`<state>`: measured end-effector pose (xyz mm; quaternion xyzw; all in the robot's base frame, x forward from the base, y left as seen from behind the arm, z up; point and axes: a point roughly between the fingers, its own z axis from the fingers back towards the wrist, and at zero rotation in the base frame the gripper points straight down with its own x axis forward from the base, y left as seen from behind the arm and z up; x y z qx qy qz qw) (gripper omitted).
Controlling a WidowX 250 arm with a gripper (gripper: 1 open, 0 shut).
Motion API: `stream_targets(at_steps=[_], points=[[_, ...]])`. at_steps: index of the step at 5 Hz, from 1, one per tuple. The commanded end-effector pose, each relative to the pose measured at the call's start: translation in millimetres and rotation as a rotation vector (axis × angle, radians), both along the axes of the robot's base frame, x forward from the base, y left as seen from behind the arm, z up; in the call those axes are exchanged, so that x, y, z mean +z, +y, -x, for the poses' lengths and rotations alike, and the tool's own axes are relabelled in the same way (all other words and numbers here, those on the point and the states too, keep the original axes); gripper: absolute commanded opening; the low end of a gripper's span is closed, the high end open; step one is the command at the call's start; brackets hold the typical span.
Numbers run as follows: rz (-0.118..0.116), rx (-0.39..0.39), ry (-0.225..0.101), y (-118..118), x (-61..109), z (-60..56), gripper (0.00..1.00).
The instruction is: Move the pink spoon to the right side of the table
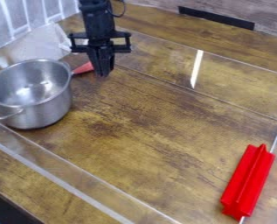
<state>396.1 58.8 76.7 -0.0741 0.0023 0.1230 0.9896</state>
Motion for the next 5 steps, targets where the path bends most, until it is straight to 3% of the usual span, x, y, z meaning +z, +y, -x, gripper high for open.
stream_targets(at_steps=[1, 2, 5], points=[[-0.01, -0.004, -0.067, -5.8, 33.7, -17.7, 1.0], [-0.009, -0.007, -0.061, -10.8, 37.0, -25.4, 0.0], [-0.024, 0.01, -0.032, -1.9, 29.4, -20.9, 0.0]])
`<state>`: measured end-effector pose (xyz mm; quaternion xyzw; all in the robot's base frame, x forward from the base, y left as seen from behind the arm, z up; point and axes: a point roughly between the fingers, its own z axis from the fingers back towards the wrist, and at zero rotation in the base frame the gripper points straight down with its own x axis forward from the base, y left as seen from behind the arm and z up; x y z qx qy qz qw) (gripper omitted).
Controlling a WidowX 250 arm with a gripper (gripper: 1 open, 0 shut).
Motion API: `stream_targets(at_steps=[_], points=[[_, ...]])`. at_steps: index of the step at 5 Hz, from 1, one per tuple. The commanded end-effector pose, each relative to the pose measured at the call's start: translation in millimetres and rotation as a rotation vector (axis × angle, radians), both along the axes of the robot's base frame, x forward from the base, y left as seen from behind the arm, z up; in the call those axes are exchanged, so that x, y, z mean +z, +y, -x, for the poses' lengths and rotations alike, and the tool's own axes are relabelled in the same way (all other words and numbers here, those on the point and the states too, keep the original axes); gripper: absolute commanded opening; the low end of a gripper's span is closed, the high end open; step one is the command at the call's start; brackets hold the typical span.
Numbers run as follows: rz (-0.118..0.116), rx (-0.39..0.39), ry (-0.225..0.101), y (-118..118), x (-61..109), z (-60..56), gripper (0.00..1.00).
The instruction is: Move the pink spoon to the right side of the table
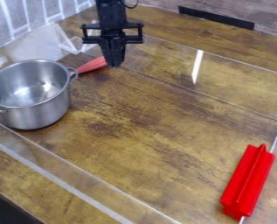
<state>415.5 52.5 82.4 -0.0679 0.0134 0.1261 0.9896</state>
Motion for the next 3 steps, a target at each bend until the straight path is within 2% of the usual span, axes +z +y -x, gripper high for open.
stream_targets(at_steps=[1, 2, 3], points=[[-0.016, 0.014, -0.047, 6.5, 25.3, 3.1, 0.0], [-0.013, 0.027, -0.044, 13.7, 24.6, 9.6, 0.0], [0.005, -0.065, -0.078, -8.4, 52.5, 14.7, 0.0]])
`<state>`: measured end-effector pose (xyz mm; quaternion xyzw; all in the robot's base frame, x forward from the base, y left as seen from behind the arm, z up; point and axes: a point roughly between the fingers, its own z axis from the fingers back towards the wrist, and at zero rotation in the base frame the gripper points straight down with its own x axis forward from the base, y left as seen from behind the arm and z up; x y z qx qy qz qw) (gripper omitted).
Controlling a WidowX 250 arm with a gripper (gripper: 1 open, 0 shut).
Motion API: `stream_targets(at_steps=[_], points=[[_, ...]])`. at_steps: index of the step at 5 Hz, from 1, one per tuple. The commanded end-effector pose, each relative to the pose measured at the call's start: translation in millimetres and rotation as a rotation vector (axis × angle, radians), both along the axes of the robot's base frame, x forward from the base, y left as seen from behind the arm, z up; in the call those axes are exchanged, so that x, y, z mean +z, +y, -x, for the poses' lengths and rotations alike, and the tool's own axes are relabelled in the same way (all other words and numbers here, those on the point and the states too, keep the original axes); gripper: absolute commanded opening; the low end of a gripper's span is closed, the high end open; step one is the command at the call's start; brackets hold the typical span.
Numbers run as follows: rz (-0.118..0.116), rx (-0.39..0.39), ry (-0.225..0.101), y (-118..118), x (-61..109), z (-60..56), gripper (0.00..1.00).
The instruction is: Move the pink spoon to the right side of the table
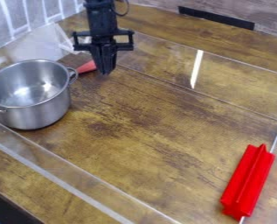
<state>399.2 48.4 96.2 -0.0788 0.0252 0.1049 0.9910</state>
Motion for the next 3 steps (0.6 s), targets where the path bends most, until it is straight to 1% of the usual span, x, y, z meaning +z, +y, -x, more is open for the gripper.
stream_targets(at_steps=[1, 2, 3], points=[[0.004, -0.111, -0.135, -28.3, 68.8, 4.3, 0.0], [0.017, -0.165, -0.151, -55.8, 82.5, 6.4, 0.0], [0.025, -0.199, -0.157, -76.6, 87.8, 9.5, 0.0]])
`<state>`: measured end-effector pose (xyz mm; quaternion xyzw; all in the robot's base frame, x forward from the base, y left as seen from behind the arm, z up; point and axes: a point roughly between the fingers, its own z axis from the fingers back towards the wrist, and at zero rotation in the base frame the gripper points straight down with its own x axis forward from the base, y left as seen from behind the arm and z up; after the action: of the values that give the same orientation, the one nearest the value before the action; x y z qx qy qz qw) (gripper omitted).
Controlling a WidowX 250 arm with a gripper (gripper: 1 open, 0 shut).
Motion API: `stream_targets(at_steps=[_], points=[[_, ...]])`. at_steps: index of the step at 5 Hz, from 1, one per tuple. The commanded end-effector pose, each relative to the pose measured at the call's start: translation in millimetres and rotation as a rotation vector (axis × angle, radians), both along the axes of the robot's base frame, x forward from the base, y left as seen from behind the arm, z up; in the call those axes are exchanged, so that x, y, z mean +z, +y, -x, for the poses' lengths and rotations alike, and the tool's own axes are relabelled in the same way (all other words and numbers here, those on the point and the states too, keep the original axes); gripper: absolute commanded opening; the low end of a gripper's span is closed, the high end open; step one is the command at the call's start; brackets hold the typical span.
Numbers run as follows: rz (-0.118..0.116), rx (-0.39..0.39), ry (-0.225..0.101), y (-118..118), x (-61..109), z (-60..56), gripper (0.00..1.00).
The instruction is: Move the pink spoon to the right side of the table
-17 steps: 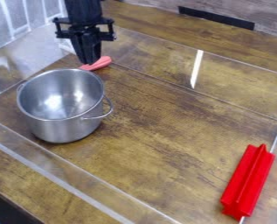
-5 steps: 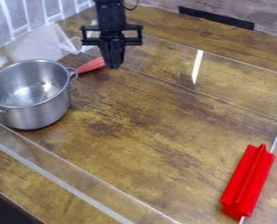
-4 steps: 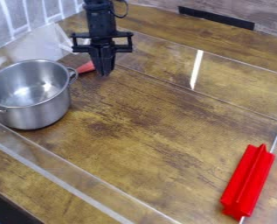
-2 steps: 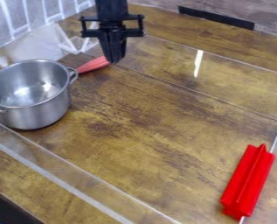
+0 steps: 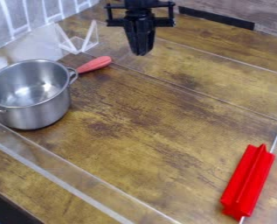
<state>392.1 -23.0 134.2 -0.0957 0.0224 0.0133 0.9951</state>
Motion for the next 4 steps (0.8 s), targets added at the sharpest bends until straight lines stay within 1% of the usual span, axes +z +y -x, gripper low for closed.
stream_targets(at_steps=[1, 2, 3, 4], points=[[0.01, -0.081, -0.137, -39.7, 52.6, 17.5, 0.0], [0.014, -0.167, -0.133, -77.9, 37.1, 34.6, 0.0], [0.009, -0.212, -0.128, -103.8, 22.3, 50.8, 0.0], [0.007, -0.239, -0.13, -113.4, 11.5, 56.9, 0.0]])
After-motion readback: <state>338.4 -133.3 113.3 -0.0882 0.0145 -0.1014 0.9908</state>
